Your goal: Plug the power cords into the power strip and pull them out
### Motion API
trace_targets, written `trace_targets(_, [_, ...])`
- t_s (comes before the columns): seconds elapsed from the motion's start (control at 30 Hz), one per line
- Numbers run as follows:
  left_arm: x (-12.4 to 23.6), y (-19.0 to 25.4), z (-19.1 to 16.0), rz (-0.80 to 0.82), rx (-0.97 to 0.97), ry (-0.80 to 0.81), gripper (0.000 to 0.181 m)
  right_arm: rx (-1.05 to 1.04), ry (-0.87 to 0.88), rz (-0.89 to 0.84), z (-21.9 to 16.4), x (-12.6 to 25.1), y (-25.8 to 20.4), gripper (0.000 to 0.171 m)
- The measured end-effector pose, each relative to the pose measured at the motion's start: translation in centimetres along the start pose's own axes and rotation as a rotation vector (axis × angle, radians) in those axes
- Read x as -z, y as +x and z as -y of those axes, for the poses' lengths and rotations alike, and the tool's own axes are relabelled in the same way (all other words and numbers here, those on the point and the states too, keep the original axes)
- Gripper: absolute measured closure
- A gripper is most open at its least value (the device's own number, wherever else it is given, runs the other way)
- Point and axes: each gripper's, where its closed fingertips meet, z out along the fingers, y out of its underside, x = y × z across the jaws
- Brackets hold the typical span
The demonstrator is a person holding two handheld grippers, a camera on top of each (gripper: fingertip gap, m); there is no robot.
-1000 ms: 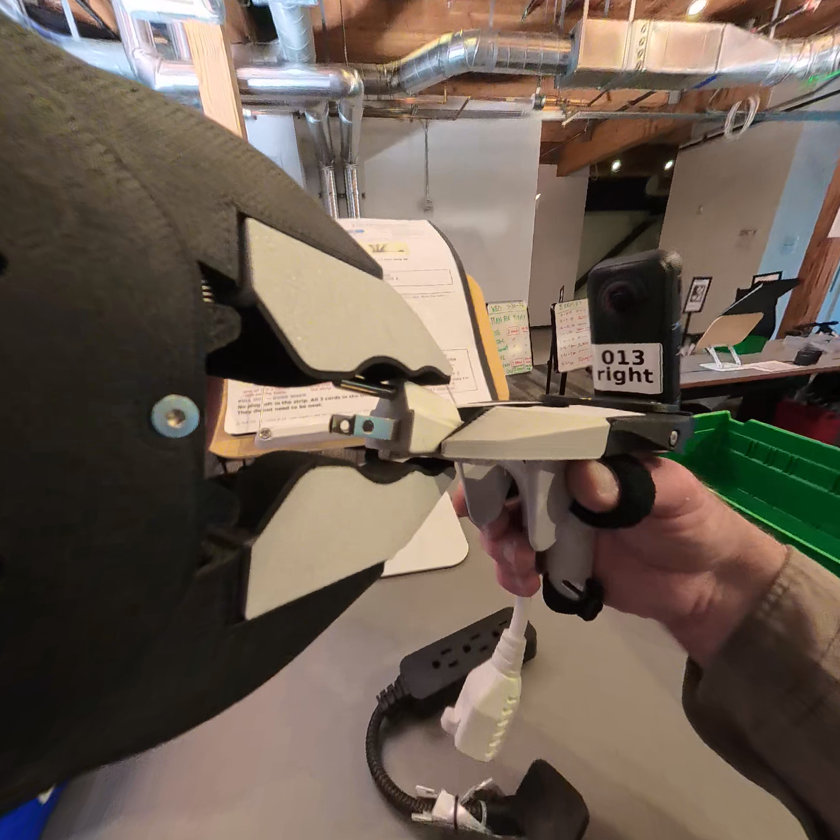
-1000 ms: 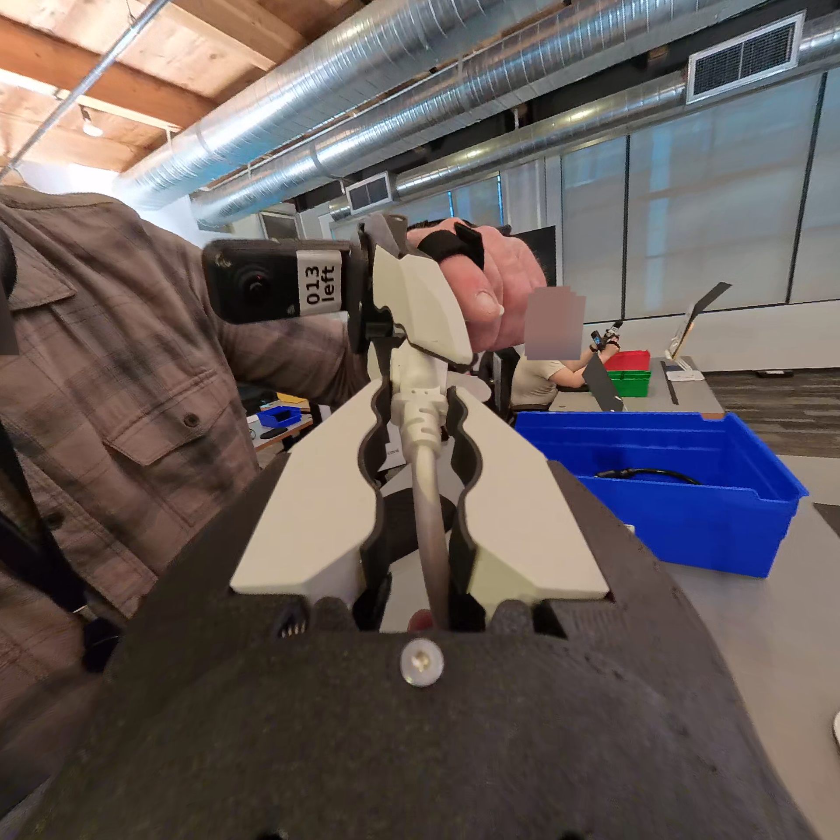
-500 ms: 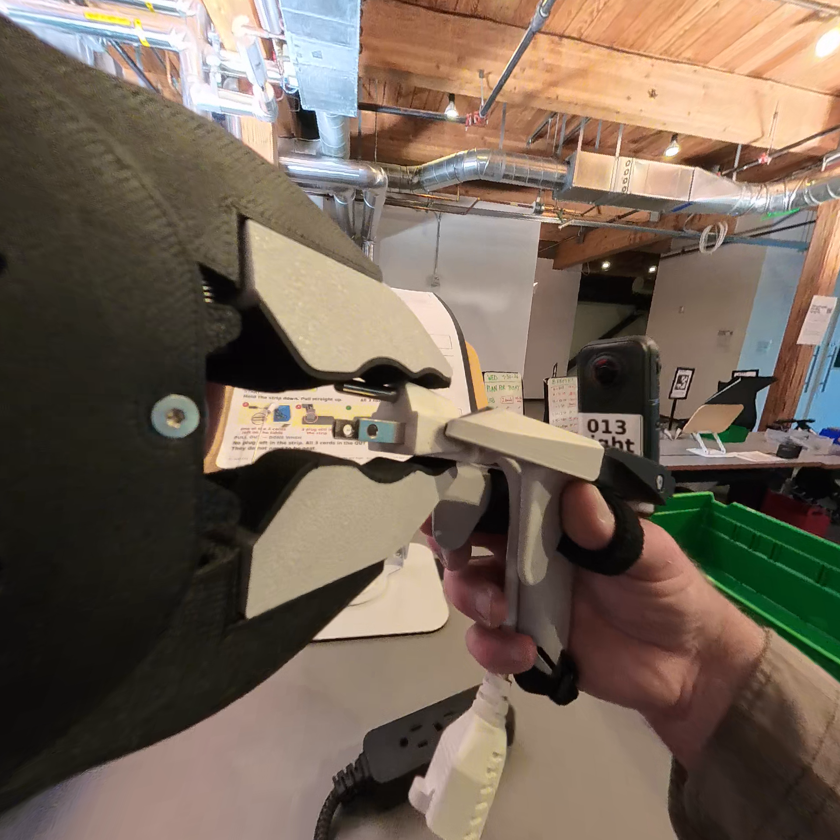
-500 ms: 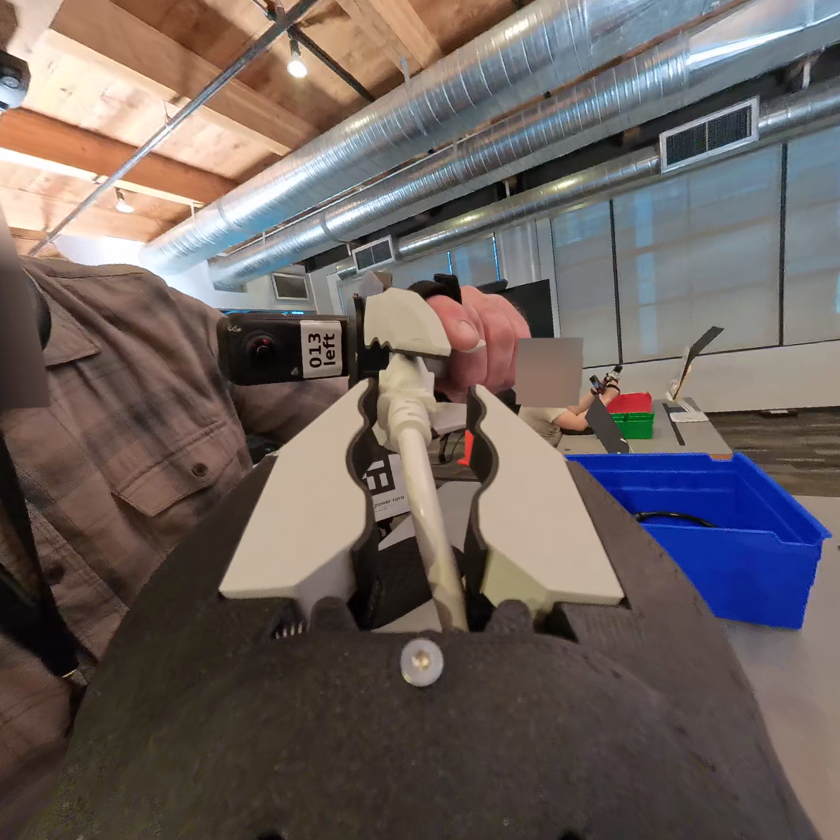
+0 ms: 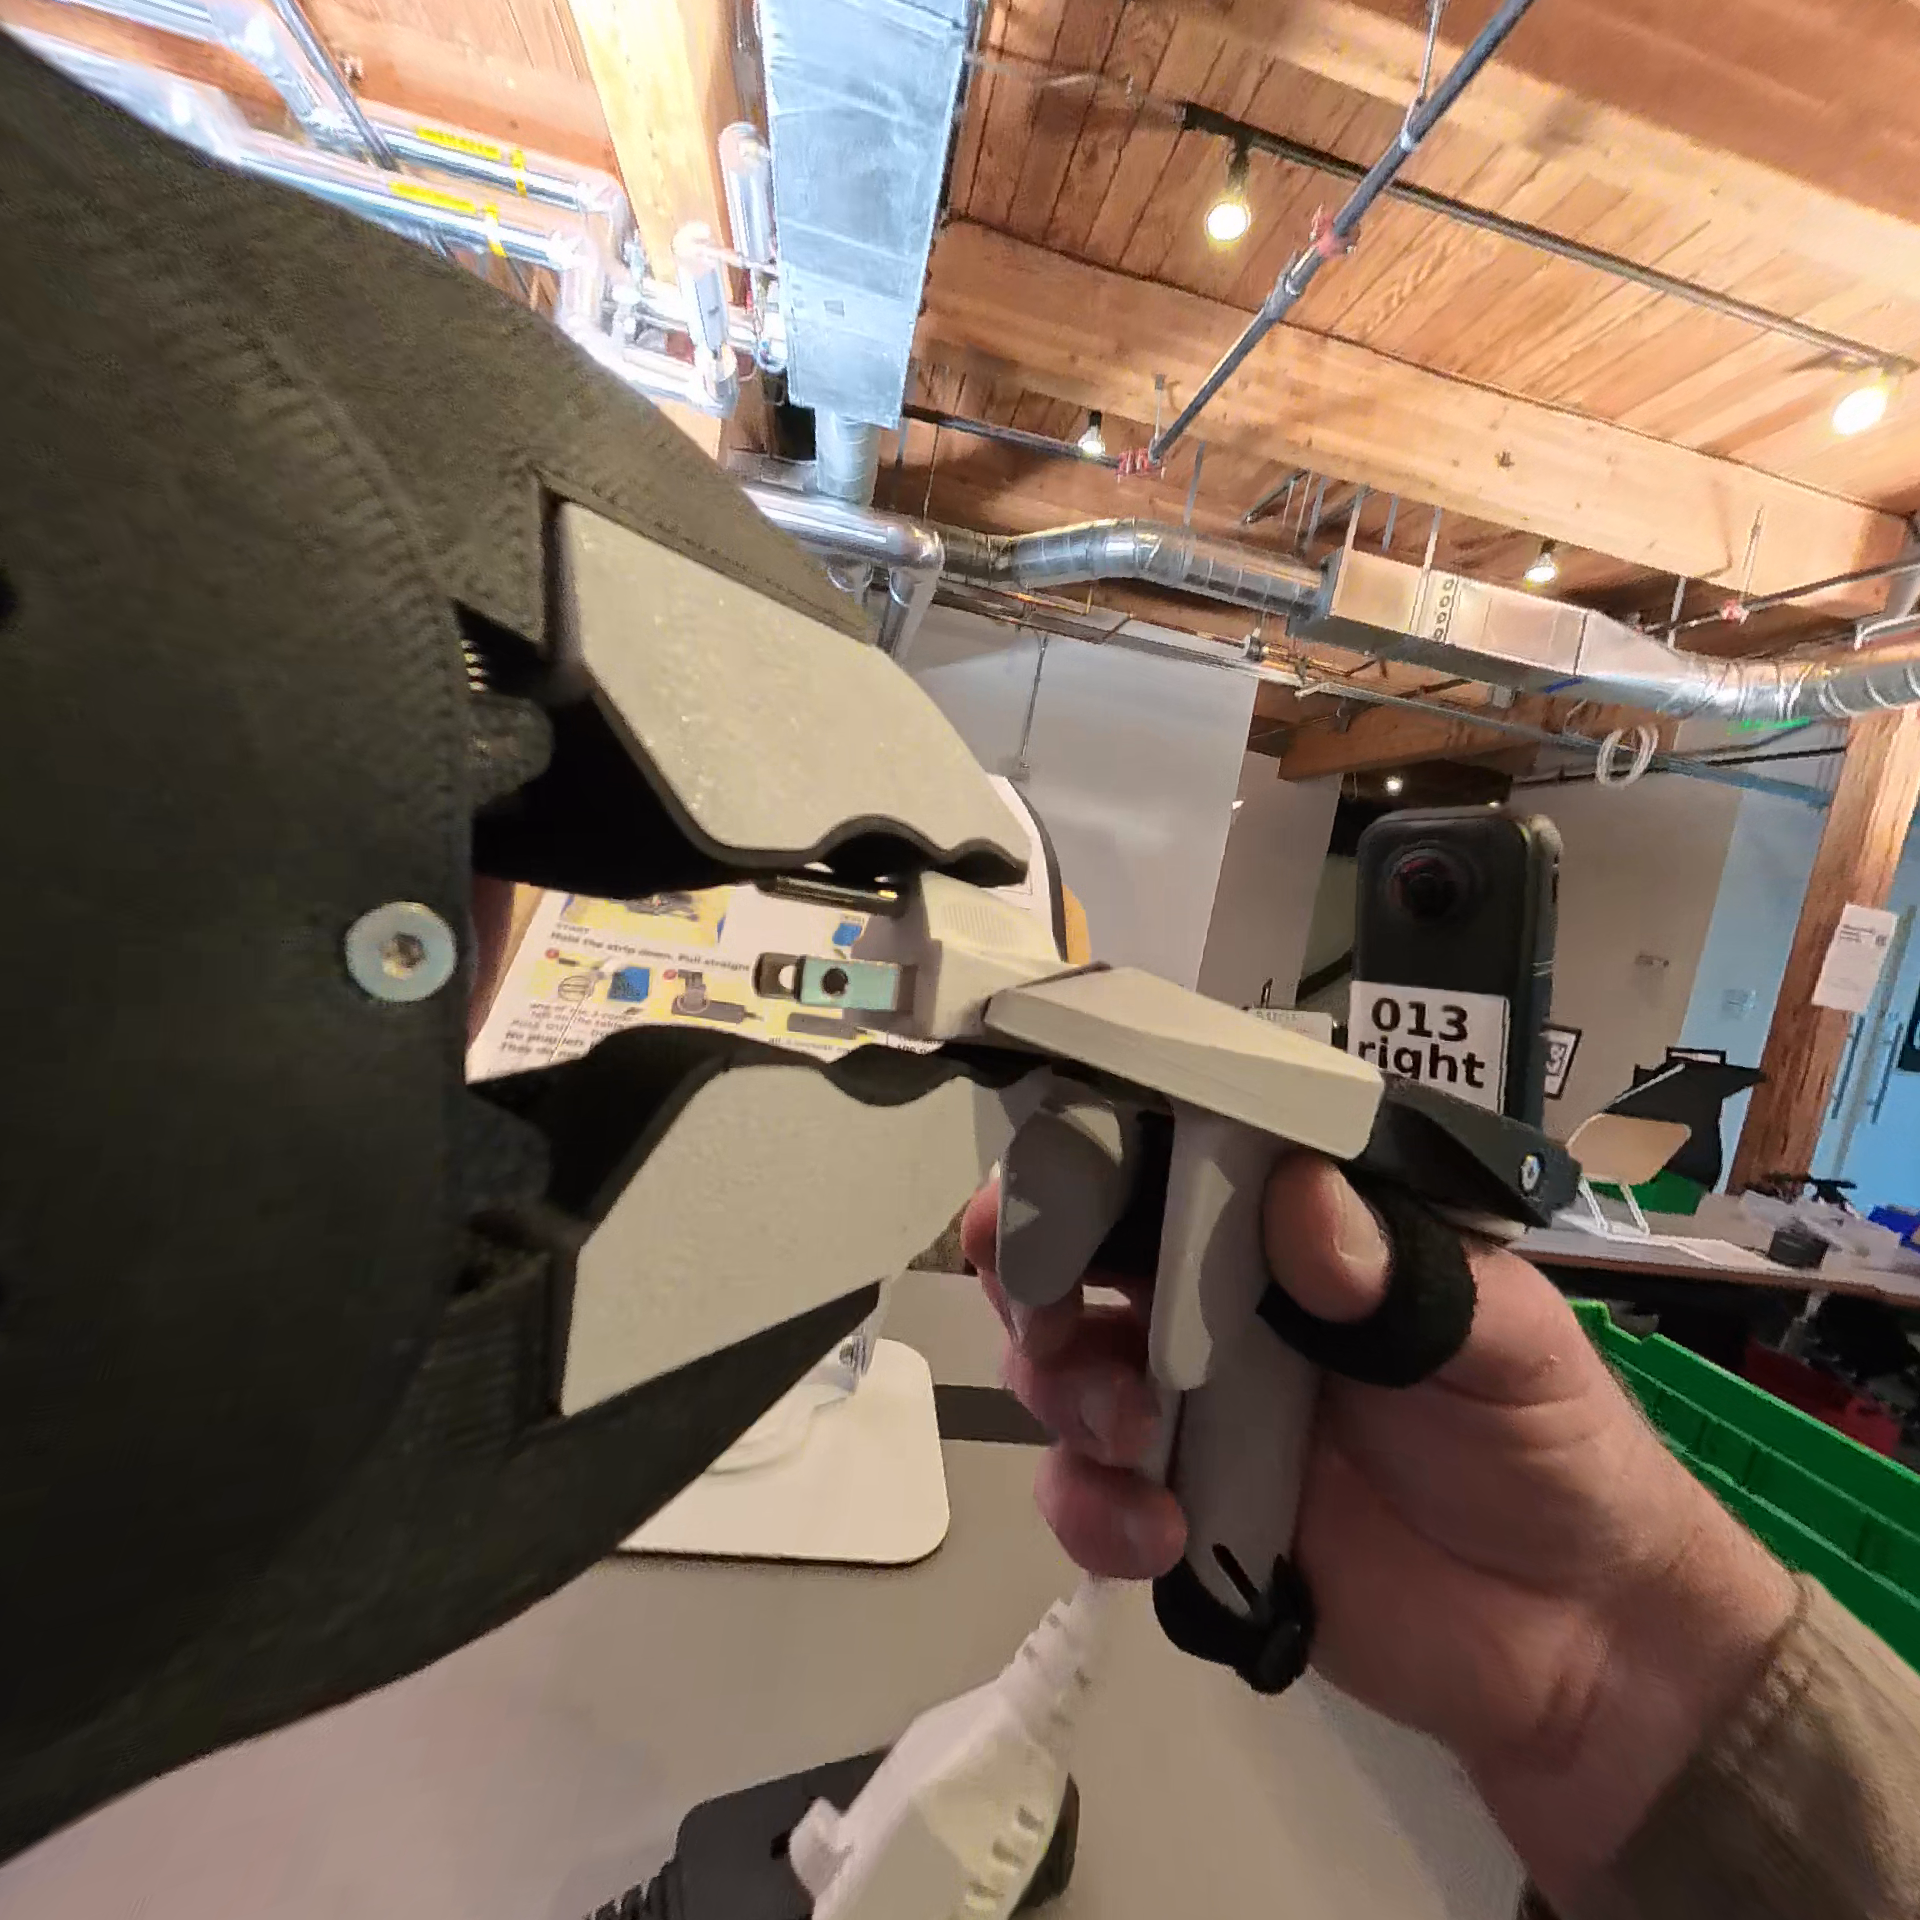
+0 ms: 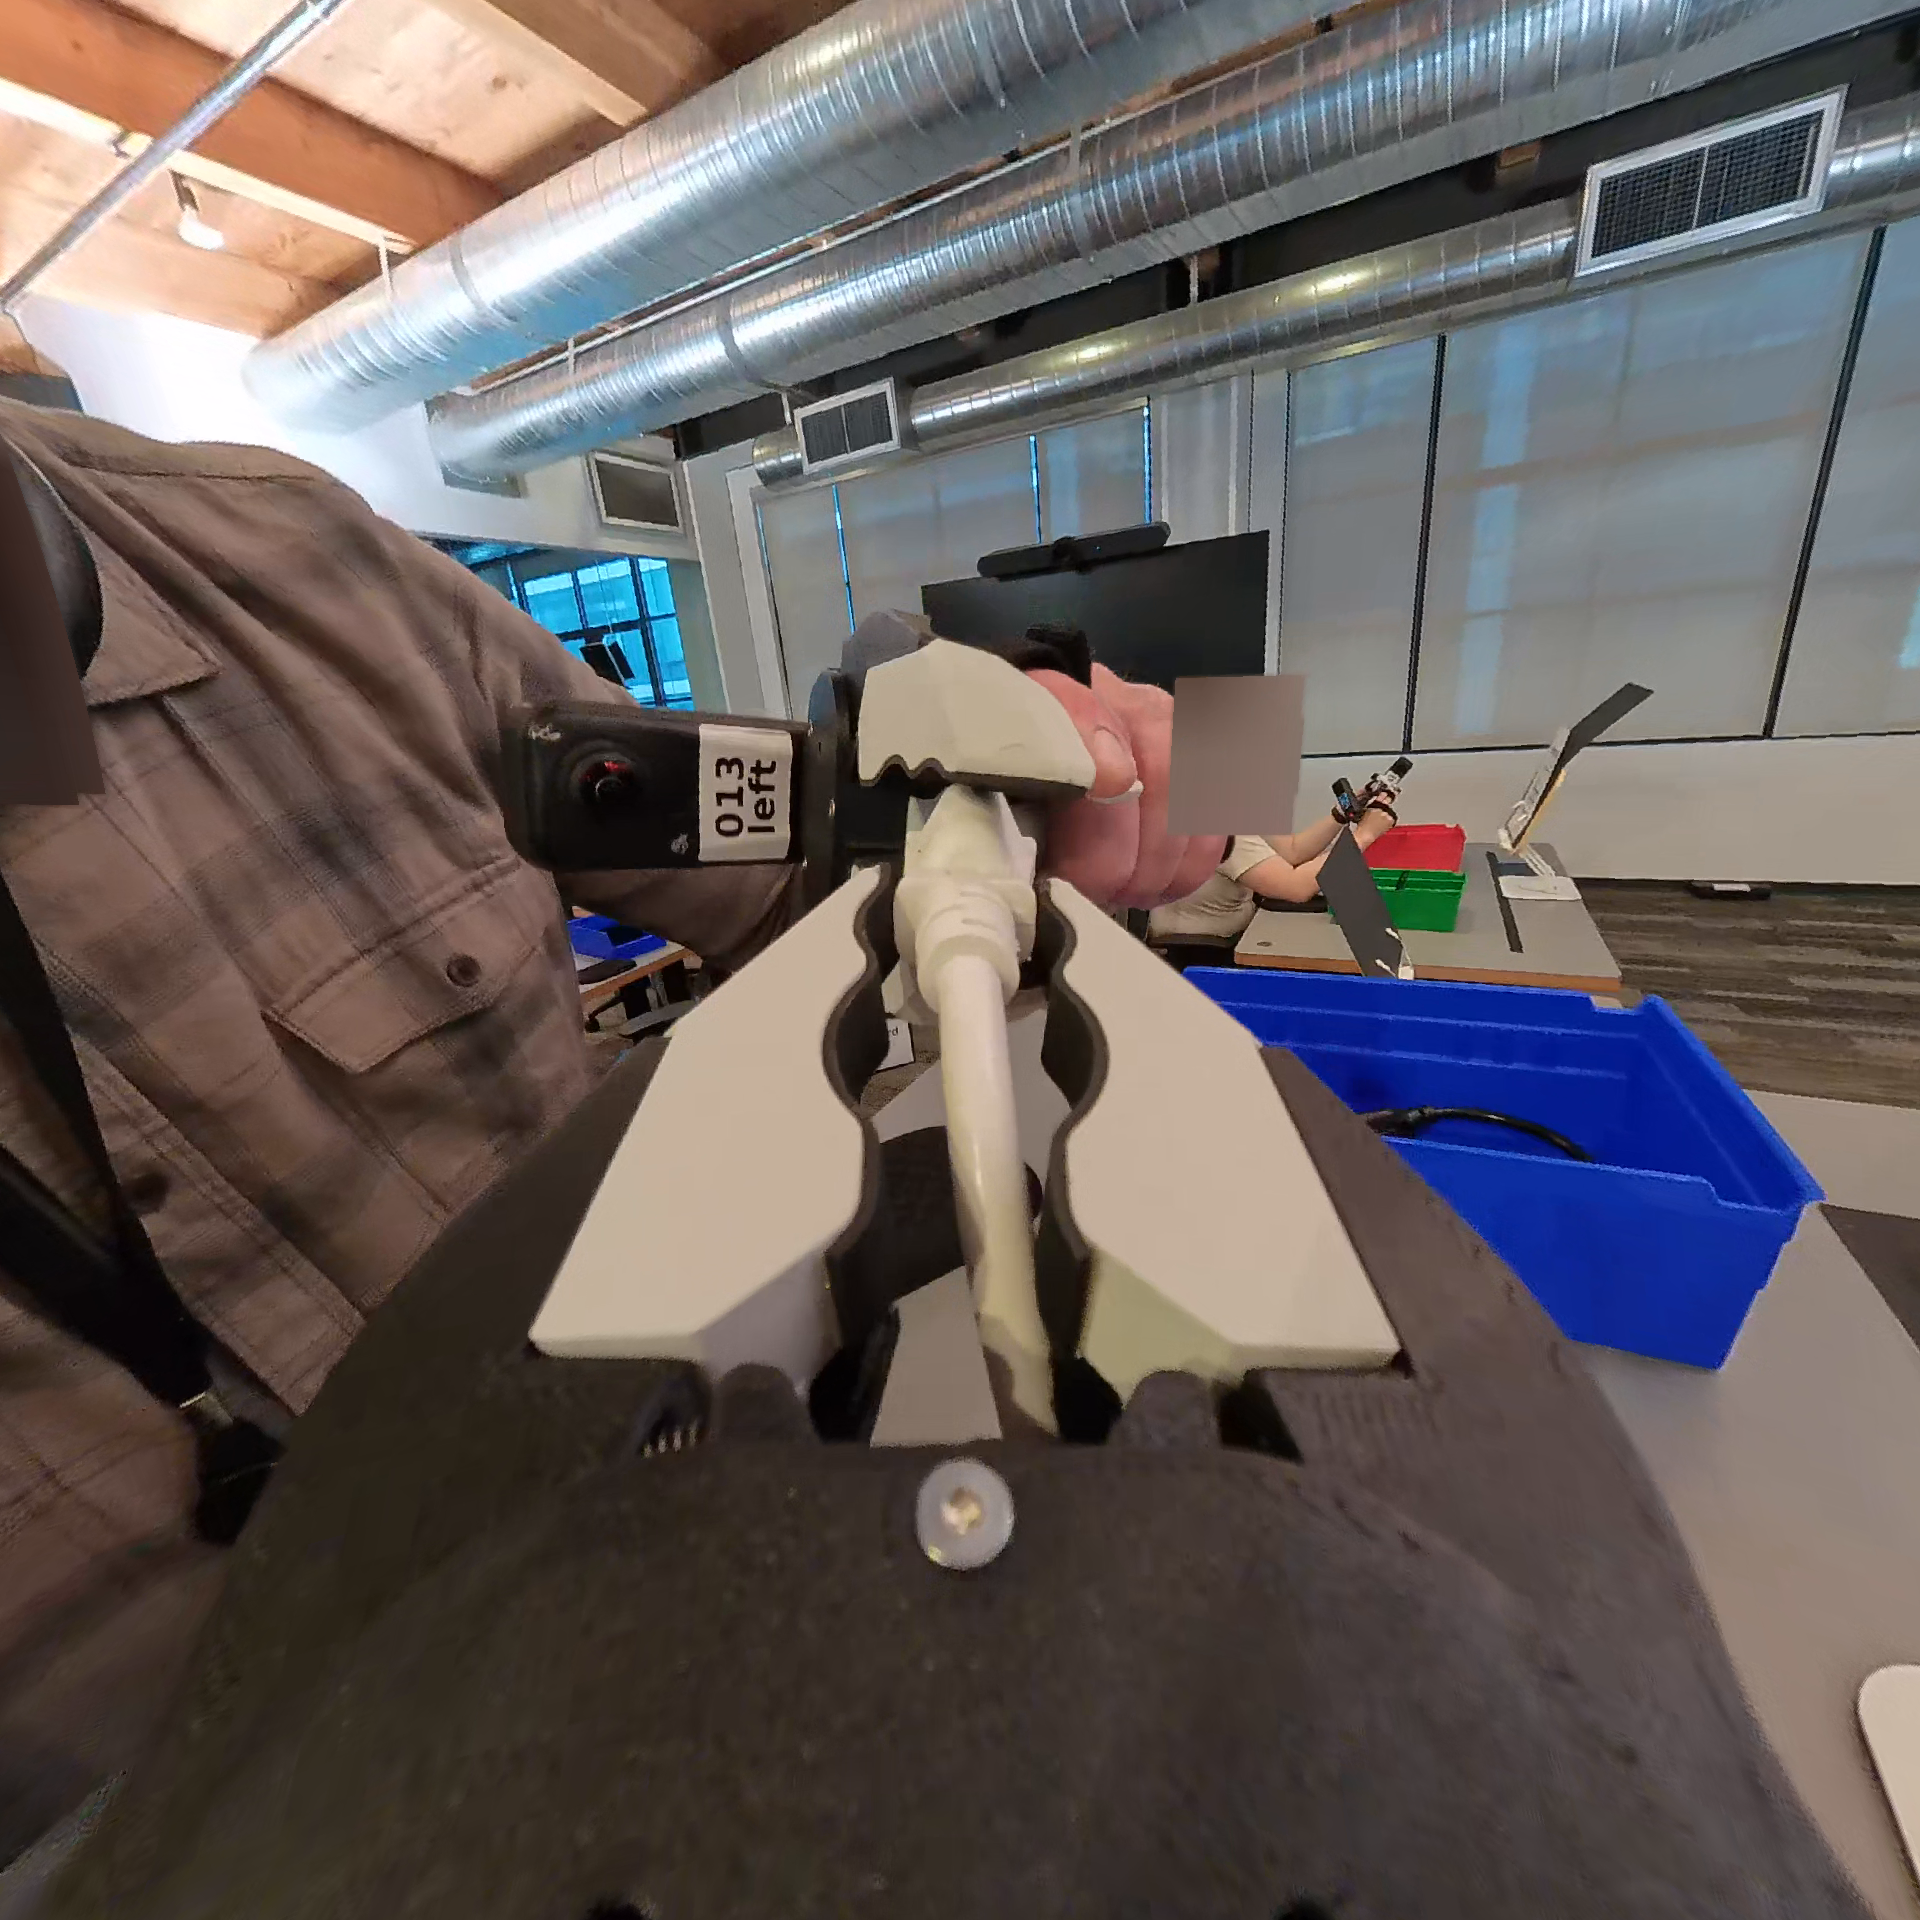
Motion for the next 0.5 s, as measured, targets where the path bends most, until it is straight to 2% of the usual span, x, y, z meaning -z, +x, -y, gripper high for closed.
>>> trace_targets(0.17, [0.05,-0.07,-0.08,0.034,-0.012,0.022,0.153,0.005,-0.011,-0.045,0.11,-0.13,0.29,0.146])
trace_targets(0.27, [0.07,0.07,0.04,0.035,-0.014,0.031,0.153,-0.004,-0.007,-0.070,0.22,-0.27,0.58,0.139])
trace_targets(0.4, [0.07,0.57,-0.26,0.022,0.008,0.023,0.153,-0.002,-0.035,-0.035,-0.44,-0.26,0.28,0.148])
trace_targets(0.5, [0.15,0.70,-0.03,0.015,0.022,0.035,0.154,0.023,-0.052,-0.030,-0.61,-0.25,0.05,0.147])
